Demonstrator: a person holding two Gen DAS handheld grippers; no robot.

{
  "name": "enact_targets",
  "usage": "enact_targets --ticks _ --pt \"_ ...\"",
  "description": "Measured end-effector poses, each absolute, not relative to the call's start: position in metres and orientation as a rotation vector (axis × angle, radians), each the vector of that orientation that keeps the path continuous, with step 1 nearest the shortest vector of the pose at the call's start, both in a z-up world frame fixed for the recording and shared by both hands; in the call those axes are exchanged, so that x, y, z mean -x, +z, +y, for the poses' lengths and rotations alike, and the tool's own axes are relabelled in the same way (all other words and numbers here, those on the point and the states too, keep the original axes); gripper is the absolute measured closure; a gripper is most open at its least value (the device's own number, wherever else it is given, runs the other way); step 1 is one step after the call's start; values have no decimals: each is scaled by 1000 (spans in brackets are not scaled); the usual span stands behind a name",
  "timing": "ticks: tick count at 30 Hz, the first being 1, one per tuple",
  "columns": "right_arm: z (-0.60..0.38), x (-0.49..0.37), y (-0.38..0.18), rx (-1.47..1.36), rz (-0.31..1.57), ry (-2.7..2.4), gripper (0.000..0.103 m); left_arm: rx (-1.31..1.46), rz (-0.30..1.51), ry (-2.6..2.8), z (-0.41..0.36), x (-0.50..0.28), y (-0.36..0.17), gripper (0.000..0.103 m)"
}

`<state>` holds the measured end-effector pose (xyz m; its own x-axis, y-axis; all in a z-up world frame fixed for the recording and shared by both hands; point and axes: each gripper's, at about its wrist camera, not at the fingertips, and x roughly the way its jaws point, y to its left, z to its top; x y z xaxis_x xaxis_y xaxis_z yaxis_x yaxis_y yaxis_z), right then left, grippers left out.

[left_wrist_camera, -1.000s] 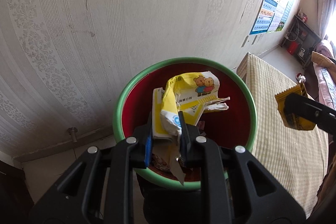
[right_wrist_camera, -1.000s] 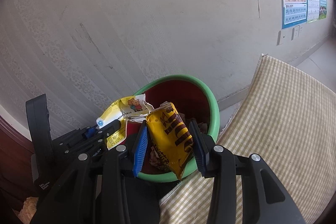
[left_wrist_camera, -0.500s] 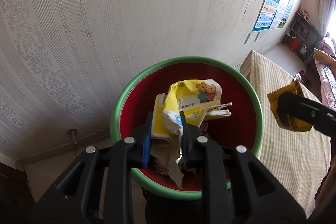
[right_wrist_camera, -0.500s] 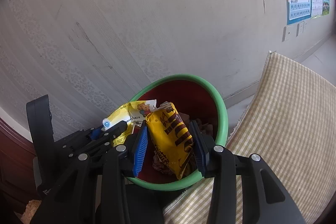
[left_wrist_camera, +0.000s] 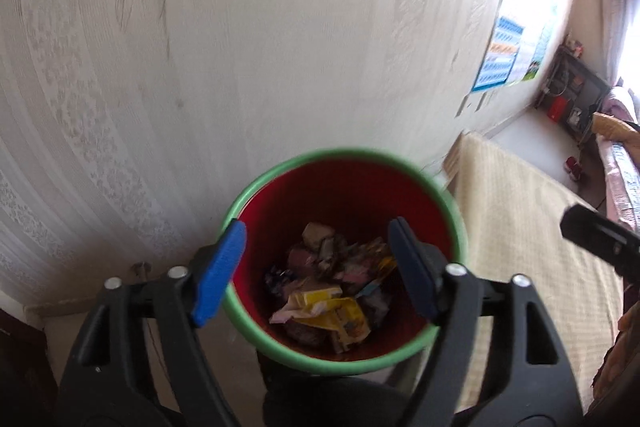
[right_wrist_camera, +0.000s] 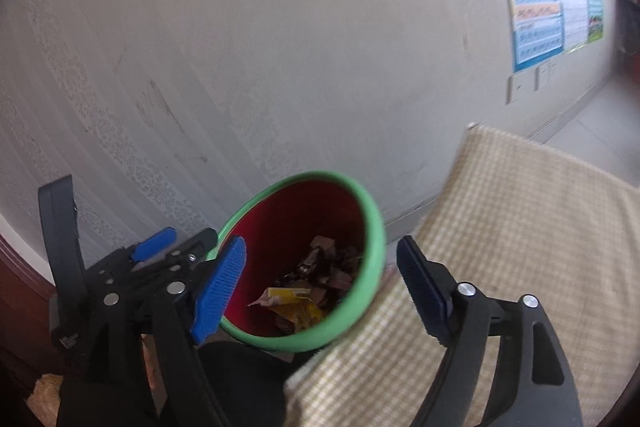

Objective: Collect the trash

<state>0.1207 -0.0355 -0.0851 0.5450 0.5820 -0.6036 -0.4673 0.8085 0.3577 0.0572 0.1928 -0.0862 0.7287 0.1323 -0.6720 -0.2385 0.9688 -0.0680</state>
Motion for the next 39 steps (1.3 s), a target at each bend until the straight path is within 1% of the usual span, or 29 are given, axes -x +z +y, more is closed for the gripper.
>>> enact_targets --ticks 1,3,5,7,13,15,17,20,24,39 --pt "-49 -110 -77 -159 734 606 23 152 699 196 184 -54 -77 23" --pt "-71 -91 -69 -148 674 573 21 154 653 182 169 -48 -62 11" --pt "-98 -68 -59 -136 601 524 17 149 593 166 152 -40 -45 5" --pt "-122 -47 -50 -120 533 471 6 127 525 158 132 -30 -27 5" --pt "-173 10 -25 -30 289 227 6 17 324 154 72 -2 16 5" --pt "-178 18 -20 3 258 149 6 -36 245 160 50 10 28 5" --pt "-189 26 -17 -28 245 138 6 -48 211 136 35 17 37 5" --pt "-202 34 -16 -96 249 135 6 -26 264 127 21 16 42 5" --pt "-211 40 -17 -116 264 131 6 35 312 118 13 13 41 5" --pt "-230 51 -17 -179 291 126 6 -19 329 137 2 20 38 5"
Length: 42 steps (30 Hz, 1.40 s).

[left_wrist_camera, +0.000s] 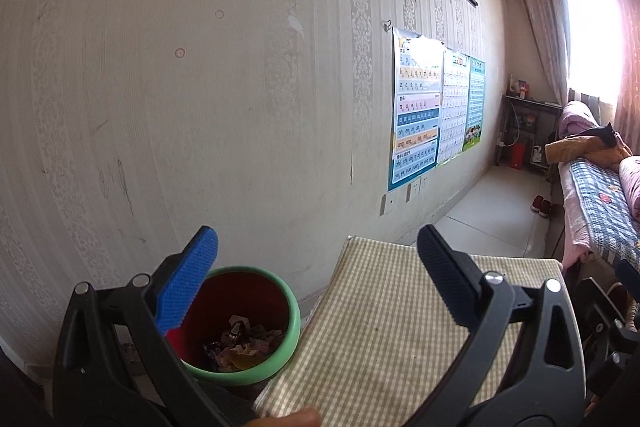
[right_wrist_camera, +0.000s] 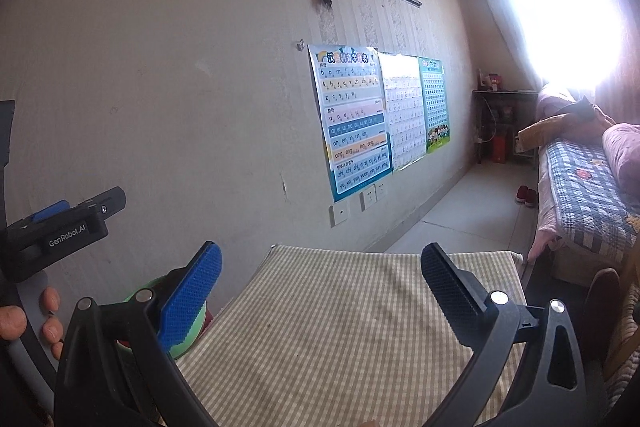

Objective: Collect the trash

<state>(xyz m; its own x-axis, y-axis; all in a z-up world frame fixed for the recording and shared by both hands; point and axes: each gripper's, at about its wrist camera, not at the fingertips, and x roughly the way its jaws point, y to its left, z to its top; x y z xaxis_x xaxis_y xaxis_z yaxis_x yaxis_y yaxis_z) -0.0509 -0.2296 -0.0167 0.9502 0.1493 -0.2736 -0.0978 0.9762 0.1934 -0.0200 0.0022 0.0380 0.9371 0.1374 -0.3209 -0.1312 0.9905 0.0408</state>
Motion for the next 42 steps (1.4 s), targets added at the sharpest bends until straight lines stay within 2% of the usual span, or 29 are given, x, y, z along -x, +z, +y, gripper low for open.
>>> enact_targets --ticks 42 --pt "-227 43 -34 -177 352 136 6 -16 369 142 8 12 29 5"
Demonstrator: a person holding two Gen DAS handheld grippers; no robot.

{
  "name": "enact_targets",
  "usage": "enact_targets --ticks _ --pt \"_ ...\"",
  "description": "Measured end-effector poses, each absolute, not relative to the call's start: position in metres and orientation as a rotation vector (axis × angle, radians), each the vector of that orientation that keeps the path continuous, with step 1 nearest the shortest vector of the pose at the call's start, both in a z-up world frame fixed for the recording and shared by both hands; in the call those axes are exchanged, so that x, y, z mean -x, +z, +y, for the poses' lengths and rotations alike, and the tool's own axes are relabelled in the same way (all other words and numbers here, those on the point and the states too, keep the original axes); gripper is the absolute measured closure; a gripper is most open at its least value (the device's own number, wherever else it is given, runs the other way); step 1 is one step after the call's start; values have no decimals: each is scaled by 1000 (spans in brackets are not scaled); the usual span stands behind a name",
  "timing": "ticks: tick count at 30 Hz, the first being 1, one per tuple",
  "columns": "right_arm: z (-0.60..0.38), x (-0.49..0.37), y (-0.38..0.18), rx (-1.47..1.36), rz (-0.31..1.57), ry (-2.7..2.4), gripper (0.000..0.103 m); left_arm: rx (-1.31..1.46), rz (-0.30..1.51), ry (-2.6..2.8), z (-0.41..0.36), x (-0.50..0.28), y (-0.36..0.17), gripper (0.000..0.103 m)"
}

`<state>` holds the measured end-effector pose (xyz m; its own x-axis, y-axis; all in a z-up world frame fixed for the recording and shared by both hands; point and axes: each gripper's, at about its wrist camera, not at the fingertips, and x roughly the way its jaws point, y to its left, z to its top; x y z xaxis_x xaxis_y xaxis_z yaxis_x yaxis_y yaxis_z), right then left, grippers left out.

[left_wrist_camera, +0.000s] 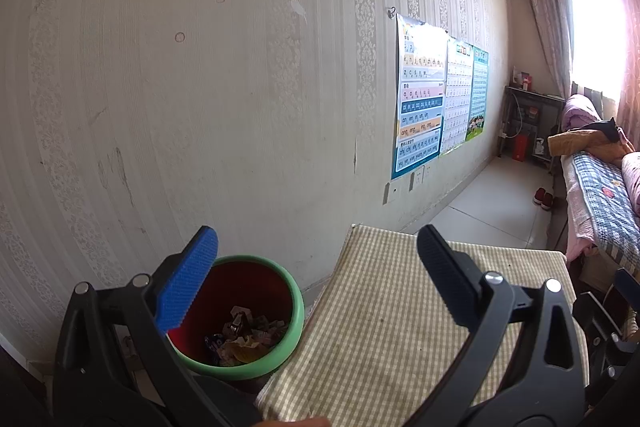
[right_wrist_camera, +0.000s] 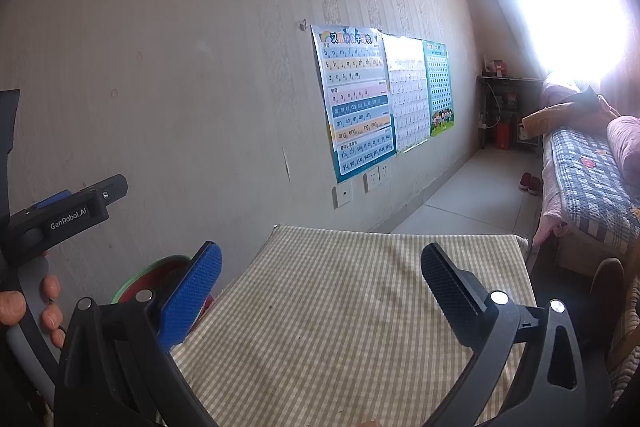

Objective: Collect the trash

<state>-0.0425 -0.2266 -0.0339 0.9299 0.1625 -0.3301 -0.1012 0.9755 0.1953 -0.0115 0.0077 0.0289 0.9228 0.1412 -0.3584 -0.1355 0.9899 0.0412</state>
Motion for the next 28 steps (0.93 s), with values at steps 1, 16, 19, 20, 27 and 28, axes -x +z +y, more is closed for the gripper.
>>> enact_targets --ticks 1,16,19,20,27,28 --pt "-227 42 -34 -177 353 136 6 -16 371 142 8 11 29 5" --pt "-229 37 -42 -181 390 133 6 -30 385 125 7 8 22 5" --pt "-239 25 -59 -170 452 86 6 -43 414 120 7 6 11 5" --pt "-245 18 -70 -165 482 59 6 -42 426 118 8 4 7 5" --pt "-307 -54 -186 -149 796 -197 7 0 623 67 12 -26 -61 5" --pt "-314 -62 -202 -143 833 -222 7 -3 657 60 7 -34 -79 5"
